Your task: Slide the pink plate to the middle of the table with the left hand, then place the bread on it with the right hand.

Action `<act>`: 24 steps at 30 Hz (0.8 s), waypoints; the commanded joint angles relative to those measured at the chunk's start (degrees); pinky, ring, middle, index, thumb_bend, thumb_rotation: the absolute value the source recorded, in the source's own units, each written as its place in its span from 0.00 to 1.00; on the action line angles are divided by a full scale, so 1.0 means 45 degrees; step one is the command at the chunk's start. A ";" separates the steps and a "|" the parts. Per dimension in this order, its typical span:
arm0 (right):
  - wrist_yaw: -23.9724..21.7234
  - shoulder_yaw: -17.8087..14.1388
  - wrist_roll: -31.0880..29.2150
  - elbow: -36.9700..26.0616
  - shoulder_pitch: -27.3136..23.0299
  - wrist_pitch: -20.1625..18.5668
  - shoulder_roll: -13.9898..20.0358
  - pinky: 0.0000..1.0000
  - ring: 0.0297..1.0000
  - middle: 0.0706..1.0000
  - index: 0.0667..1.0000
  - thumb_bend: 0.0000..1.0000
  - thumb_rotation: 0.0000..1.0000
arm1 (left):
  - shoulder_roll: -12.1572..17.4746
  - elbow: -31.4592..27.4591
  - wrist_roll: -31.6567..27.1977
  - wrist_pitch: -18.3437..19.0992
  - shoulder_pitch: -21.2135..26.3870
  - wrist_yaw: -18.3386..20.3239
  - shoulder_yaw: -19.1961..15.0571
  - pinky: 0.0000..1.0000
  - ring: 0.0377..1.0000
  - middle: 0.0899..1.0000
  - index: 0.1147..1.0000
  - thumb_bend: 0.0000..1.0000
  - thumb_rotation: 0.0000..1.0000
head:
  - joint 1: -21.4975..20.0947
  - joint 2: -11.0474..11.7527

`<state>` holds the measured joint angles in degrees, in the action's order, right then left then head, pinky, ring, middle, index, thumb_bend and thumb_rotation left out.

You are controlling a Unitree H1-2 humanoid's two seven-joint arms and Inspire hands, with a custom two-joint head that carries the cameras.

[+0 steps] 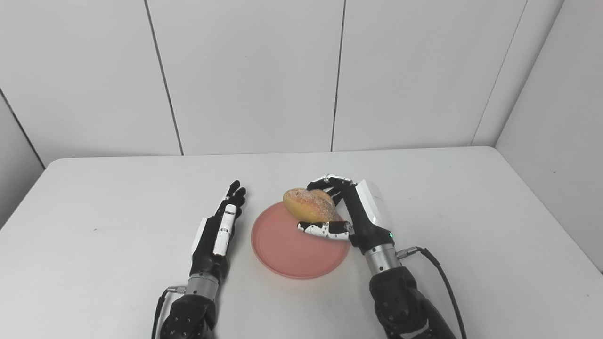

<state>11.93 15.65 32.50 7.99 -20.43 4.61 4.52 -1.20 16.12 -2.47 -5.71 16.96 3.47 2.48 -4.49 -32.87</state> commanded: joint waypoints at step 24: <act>-0.0895 0.0882 0.1561 0.0843 -0.0561 0.0162 0.0727 0.56 0.66 0.69 0.47 0.50 0.12 | -0.0331 -0.0589 -0.0099 0.0440 -0.0013 0.0087 0.0016 1.00 0.98 0.96 0.94 0.40 1.00 | 0.0194 -0.0427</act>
<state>8.79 19.62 39.82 13.50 -20.43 4.60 7.27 -2.34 14.60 -2.57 -3.21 16.10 3.46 2.41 -3.69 -34.80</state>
